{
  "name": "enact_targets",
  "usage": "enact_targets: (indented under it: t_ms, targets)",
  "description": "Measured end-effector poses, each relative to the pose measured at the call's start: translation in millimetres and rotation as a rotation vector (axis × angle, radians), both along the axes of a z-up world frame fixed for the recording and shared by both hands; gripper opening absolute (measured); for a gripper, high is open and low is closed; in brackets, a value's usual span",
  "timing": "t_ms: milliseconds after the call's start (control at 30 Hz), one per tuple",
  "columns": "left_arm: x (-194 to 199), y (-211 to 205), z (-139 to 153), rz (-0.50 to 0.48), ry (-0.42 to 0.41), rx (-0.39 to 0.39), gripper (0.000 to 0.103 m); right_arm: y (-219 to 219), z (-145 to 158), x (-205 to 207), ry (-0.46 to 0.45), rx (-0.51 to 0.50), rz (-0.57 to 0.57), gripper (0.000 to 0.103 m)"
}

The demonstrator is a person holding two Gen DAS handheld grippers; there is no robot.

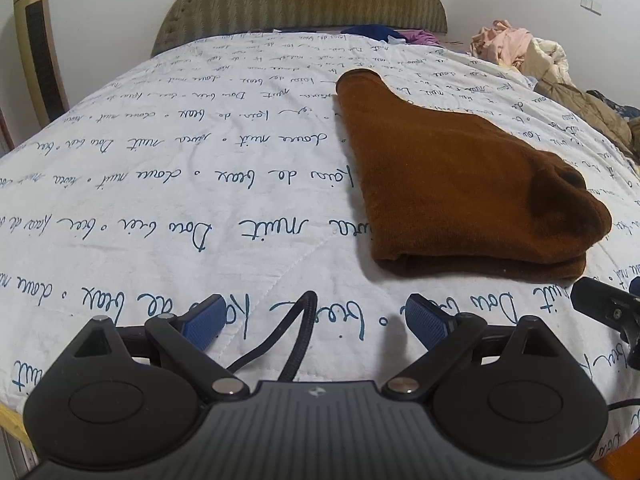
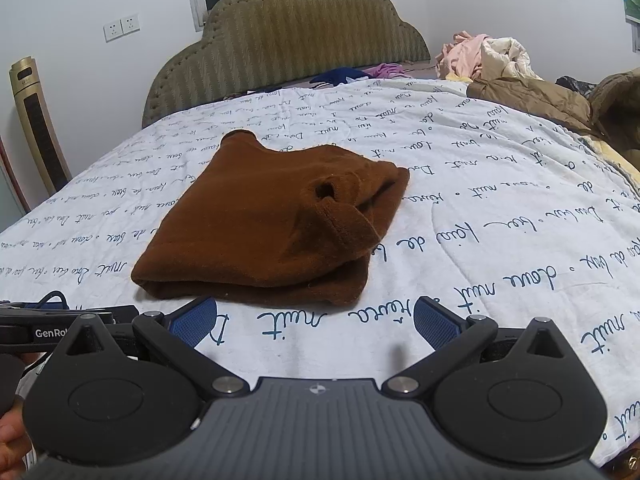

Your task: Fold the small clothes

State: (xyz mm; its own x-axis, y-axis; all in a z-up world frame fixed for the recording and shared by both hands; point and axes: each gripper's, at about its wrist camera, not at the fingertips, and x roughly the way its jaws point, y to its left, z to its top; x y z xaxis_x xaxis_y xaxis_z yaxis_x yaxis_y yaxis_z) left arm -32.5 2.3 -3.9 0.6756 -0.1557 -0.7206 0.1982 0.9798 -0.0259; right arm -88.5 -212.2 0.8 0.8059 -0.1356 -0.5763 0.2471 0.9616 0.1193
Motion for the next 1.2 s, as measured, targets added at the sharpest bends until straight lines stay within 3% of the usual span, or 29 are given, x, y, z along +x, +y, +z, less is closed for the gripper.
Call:
enact_targets:
  t_ms: [300, 1200]
  targets:
    - [-2.0, -6.7, 0.3, 0.001, -0.021, 0.067, 0.097, -0.1, -0.9, 1.2, 0.003, 0.002, 0.002, 0.103]
    - [-1.8, -2.3, -0.7, 0.012, -0.02, 0.075, 0.097, 4.2, 1.6, -2.6, -0.001, -0.007, 0.014, 0.103]
